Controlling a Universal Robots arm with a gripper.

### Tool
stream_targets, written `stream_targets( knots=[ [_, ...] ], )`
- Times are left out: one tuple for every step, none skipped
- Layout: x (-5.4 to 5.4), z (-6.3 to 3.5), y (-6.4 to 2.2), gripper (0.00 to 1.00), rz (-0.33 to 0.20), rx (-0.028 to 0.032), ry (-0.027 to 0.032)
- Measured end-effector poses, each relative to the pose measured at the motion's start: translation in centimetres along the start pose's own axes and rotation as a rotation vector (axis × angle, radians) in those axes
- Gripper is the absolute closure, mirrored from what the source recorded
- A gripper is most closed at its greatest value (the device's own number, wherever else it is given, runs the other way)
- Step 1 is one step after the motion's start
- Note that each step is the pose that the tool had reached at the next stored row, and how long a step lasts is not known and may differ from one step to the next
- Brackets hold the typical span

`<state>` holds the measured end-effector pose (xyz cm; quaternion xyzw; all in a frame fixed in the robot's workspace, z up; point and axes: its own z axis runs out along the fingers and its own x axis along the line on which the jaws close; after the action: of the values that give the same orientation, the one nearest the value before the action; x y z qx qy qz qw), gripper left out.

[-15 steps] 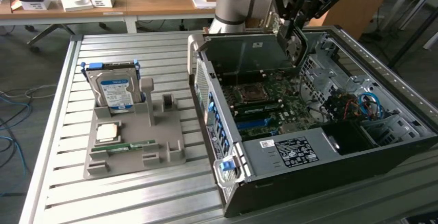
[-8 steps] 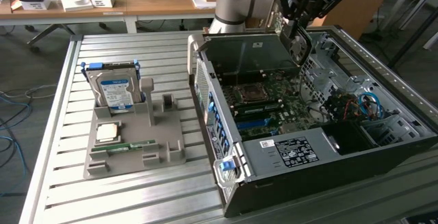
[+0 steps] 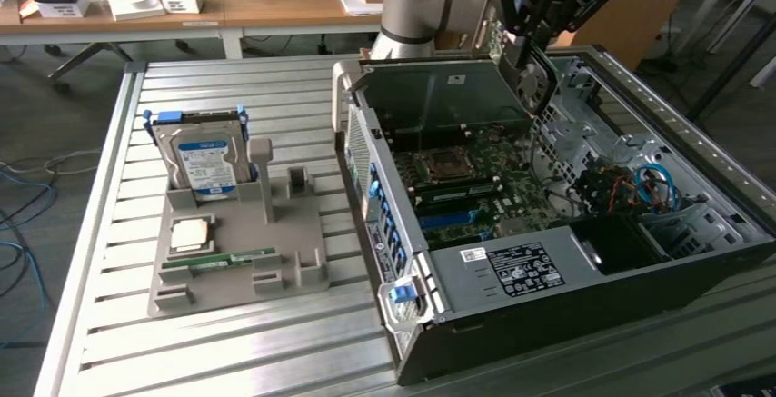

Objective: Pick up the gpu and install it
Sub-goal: 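Pick up the gpu and move the gpu toward the slot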

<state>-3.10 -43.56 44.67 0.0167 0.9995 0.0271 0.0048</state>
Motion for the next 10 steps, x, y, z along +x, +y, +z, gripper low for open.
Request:
stream_targets(
  knots=[
    [-0.1,0.00,0.00,0.73,-0.007,0.0000,0.0003],
    [-0.3,0.01,0.01,0.73,-0.013,-0.0001,0.0007],
    [-0.5,0.02,0.02,0.73,-0.019,-0.0001,0.0010],
    [-0.7,0.02,0.02,0.73,-0.024,-0.0001,0.0013],
    [-0.8,0.02,0.03,0.73,-0.027,-0.0001,0.0016],
    [-0.8,0.02,0.03,0.73,-0.027,-0.0001,0.0016],
    [-0.8,0.02,0.03,0.73,-0.027,-0.0002,0.0016],
    [-0.8,0.02,0.03,0.73,-0.027,-0.0002,0.0016],
    [-1.0,0.02,0.03,0.73,-0.027,-0.0003,0.0016],
    [-1.2,0.03,0.04,0.73,-0.027,-0.0004,0.0015]
  ],
)
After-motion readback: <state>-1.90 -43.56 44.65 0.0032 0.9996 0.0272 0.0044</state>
